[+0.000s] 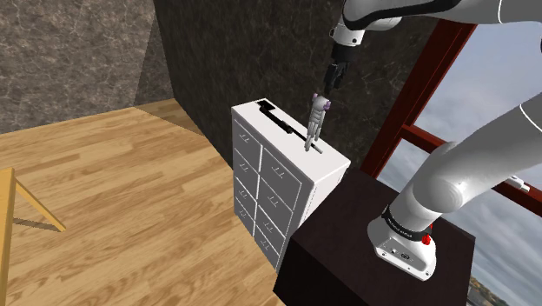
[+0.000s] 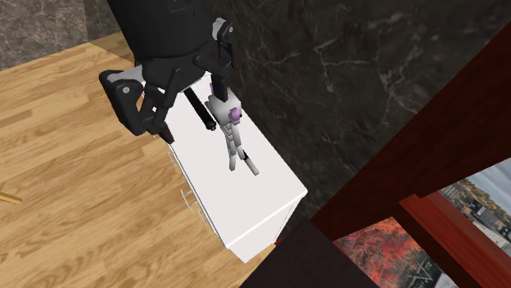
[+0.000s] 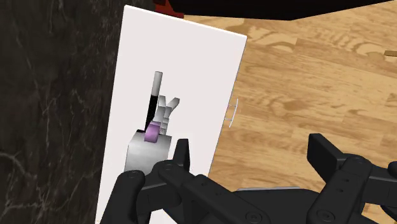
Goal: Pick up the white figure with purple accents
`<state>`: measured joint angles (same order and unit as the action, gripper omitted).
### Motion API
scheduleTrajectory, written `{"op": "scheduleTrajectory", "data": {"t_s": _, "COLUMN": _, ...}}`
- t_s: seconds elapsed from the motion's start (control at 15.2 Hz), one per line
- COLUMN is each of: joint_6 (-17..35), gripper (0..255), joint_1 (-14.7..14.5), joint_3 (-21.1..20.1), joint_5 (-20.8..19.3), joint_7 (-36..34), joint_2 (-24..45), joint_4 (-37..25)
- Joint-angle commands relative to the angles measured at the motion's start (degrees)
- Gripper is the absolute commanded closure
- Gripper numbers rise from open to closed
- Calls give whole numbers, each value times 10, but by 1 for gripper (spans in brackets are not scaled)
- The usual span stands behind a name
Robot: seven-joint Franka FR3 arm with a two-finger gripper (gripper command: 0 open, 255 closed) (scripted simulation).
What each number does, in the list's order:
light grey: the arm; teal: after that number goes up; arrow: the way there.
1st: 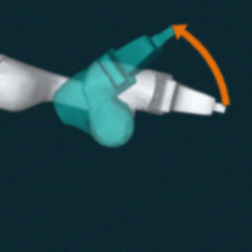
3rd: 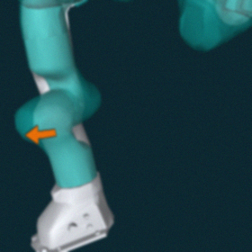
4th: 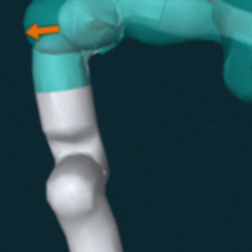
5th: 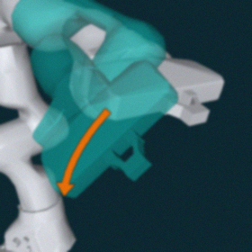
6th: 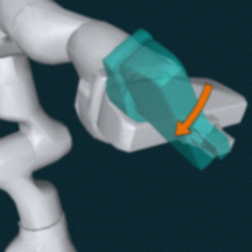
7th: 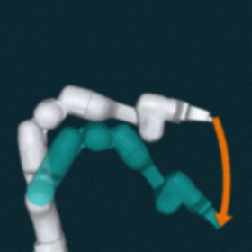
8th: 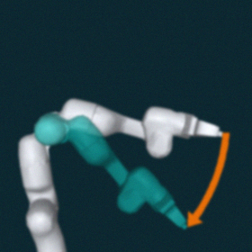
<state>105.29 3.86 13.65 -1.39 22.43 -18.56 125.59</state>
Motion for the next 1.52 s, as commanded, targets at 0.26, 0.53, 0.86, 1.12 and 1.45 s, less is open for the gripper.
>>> {"op": "scheduleTrajectory", "data": {"t_s": 0.26, "joint_6": 36, "gripper": 0, "joint_1": 11, "joint_3": 34, "joint_5": 1, "joint_7": 62, "joint_2": 118, "joint_4": -58}}
{"op": "scheduleTrajectory", "data": {"t_s": 0.53, "joint_6": 53, "gripper": 0, "joint_1": 23, "joint_3": 51, "joint_5": 10, "joint_7": 103, "joint_2": 204, "joint_4": -110}}
{"op": "scheduleTrajectory", "data": {"t_s": 0.86, "joint_6": 83, "gripper": 0, "joint_1": 25, "joint_3": 51, "joint_5": 14, "joint_7": 107, "joint_2": 218, "joint_4": -93}}
{"op": "scheduleTrajectory", "data": {"t_s": 1.12, "joint_6": 109, "gripper": 0, "joint_1": 26, "joint_3": 51, "joint_5": 18, "joint_7": 110, "joint_2": 229, "joint_4": -77}}
{"op": "scheduleTrajectory", "data": {"t_s": 1.45, "joint_6": 110, "gripper": 255, "joint_1": 26, "joint_3": 51, "joint_5": 18, "joint_7": 109, "joint_2": 229, "joint_4": -76}}
